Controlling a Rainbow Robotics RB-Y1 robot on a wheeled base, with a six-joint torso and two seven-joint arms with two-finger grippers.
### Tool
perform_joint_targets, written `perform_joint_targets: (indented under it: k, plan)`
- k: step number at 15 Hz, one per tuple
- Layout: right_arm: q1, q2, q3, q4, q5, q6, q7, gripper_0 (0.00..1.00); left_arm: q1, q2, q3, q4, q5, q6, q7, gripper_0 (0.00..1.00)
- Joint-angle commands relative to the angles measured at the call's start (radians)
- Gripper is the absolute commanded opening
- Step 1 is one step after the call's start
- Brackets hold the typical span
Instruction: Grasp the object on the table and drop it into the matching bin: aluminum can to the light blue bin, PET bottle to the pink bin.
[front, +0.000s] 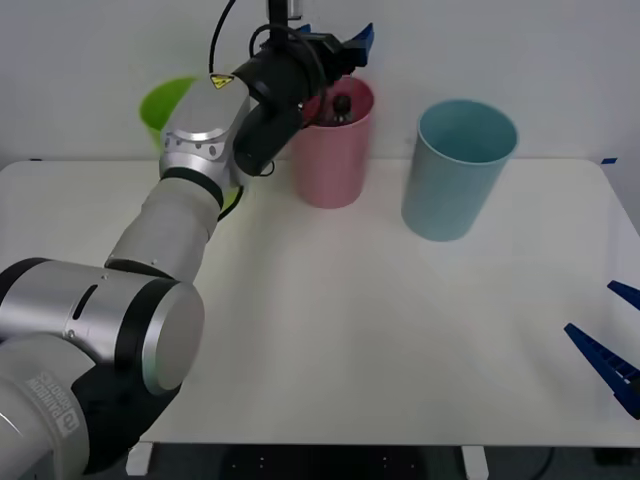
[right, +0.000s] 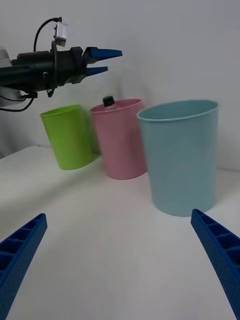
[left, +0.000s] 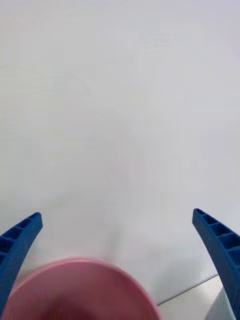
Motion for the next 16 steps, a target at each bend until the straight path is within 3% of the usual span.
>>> perform_joint_targets:
  k: [1, 5, 7, 12, 16]
  plan:
    - [0.000, 0.000, 0.000, 0.000, 0.000, 0.000, 0.000, 1.00, 0.013, 0.028, -0.004, 0.000, 0.044, -0.038, -0.004, 1.00]
    - [0.000, 0.000, 0.000, 0.000, 0.000, 0.000, 0.000, 1.00, 0.058, 0.113, -0.037, -0.002, 0.170, -0.143, -0.022, 1.00]
    - [0.000, 0.000, 0.000, 0.000, 0.000, 0.000, 0.000, 1.00, 0.095, 0.178, -0.090, -0.015, 0.276, -0.190, -0.036, 1.00]
    - [0.000, 0.000, 0.000, 0.000, 0.000, 0.000, 0.000, 1.00, 0.288, 0.330, -0.251, -0.230, 0.521, -0.198, -0.047, 1.00]
    - [0.000, 0.000, 0.000, 0.000, 0.000, 0.000, 0.000, 1.00, 0.405, 0.448, -0.291, -0.335, 0.632, -0.262, -0.065, 1.00]
